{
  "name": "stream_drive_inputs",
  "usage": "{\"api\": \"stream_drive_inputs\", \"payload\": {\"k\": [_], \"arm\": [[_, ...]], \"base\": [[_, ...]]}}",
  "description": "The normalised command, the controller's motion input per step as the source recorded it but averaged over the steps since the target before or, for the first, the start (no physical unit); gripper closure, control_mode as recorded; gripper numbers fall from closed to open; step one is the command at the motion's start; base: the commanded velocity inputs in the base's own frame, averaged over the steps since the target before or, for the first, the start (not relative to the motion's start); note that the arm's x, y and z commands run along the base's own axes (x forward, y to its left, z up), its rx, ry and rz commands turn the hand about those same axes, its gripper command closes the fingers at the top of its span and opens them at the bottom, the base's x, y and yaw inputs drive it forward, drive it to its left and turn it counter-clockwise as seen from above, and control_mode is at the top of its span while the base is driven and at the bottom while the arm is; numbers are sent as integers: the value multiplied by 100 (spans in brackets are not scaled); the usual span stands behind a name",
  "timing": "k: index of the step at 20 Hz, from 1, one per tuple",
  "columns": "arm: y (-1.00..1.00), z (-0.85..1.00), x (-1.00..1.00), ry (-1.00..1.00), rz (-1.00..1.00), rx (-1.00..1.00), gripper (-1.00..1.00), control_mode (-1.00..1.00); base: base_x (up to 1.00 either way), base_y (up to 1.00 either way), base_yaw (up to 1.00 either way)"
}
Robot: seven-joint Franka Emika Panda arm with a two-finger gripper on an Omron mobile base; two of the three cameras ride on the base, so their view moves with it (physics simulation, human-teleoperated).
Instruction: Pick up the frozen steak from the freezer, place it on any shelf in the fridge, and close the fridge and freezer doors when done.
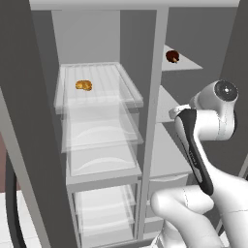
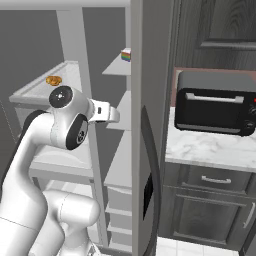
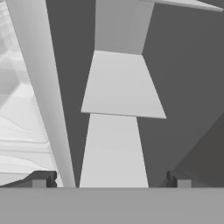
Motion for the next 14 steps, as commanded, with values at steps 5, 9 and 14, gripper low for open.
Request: {"api": "stream_drive_inputs", "payload": {"k": [5,9,14], "arm": [[0,0,0,0,0,0,-100,-100],[-3,0,0,0,0,0,-100,100],[0,0,0,0,0,0,-100,100]], "base": [[0,0,0],[0,-4,0],[0,-27,0]]}}
